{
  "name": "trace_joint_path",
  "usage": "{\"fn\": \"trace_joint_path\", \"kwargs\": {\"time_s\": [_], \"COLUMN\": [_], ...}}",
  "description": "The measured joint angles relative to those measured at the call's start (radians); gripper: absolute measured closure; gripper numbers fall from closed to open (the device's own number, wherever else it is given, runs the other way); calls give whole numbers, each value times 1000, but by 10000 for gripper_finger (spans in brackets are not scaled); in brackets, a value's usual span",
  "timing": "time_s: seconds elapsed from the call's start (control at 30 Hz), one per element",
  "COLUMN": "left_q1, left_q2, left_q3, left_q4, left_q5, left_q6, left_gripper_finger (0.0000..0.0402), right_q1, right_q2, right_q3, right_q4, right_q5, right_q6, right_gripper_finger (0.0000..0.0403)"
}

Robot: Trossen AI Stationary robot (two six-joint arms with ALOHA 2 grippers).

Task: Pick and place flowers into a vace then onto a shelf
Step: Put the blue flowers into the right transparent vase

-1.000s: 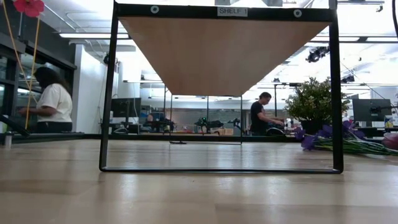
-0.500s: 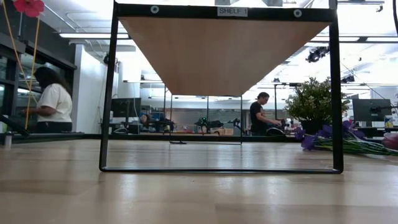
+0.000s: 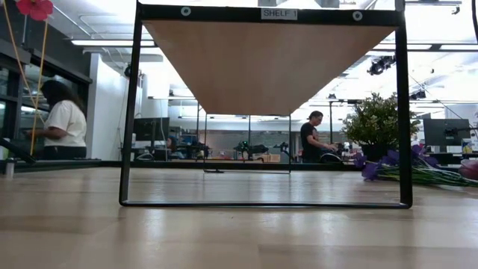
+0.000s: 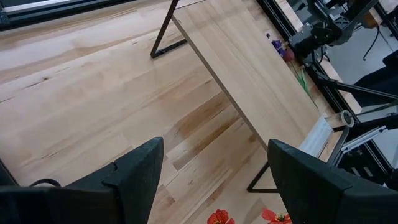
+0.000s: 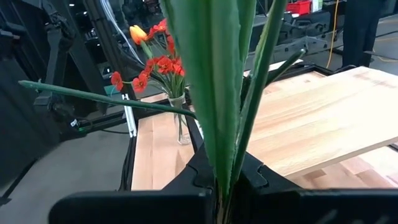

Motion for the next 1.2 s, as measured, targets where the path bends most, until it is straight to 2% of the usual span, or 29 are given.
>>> {"fn": "trace_joint_path", "kwargs": {"time_s": [0.43,0.87,1.2], "left_q1": [0,0,0], "left_q2": [0,0,0], "left_q3": [0,0,0], "left_q4": [0,0,0], "left_q5": [0,0,1], "left_q6": [0,0,0], "left_gripper_finger": [82,80,80], "right_q1": [0,-46,-75], "right_q2": [2,125,152], "right_q3": [0,0,0], "right_q4": [-14,-38,-63], "right_q5": [-7,-37,-96], "right_q6": [28,89,134], "right_gripper_finger": [391,391,391]}}
